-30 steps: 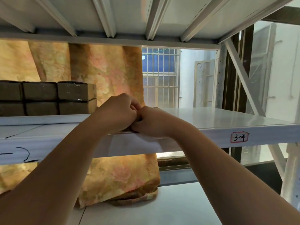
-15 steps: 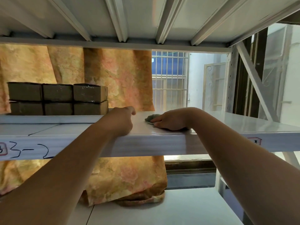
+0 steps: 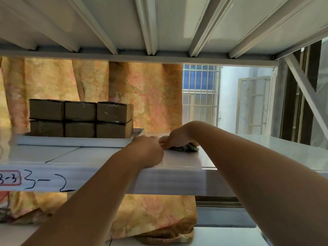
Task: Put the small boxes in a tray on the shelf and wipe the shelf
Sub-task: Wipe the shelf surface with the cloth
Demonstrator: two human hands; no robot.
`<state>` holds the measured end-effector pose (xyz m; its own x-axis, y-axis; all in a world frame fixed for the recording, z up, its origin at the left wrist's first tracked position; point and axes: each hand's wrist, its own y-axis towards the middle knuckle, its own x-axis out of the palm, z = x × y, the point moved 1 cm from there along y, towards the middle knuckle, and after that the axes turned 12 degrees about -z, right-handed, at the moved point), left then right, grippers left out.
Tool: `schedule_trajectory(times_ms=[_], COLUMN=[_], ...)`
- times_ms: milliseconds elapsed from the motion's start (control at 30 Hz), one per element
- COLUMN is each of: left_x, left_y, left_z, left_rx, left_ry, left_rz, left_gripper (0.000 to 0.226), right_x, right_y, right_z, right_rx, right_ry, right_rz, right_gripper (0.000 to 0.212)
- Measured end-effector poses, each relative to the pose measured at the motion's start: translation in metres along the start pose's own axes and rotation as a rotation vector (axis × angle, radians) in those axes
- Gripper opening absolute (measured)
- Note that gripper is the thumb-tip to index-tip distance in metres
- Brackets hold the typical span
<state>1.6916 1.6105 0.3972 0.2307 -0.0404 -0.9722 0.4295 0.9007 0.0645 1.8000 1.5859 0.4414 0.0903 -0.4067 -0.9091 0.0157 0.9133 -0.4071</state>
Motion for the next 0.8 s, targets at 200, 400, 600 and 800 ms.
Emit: schedule_trajectory(times_ms=[200,400,600,800], left_x=[0.003,0.002,0.001,-0.001], left_y=[0.003,0.001,-0.002,-0.010], left_z=[-0.005,-0.002,0.001,0.004], left_rx=[0.003,0.034,0.034,0.098], left_ry=[-0.054,-0.052,-0.004,-0.050], left_rz=[0.023,0.055,0.077,0.147], left_gripper=[0.037,0.032,0.034,0.032], right_x=[-0.013,-0.004,0.011,0.031], right_y=[0.028,0.017,0.008,-0.019], right_z=[0.003,0.005,0.013,0.029], right_rx=[0.108,0.080,-0.051,-0.256], right_ry=[0.011,0.098,0.111,0.288], right_rz=[0.011,0.037,0.007,0.057], right_gripper=[0.061,0.055,0.054,0.045])
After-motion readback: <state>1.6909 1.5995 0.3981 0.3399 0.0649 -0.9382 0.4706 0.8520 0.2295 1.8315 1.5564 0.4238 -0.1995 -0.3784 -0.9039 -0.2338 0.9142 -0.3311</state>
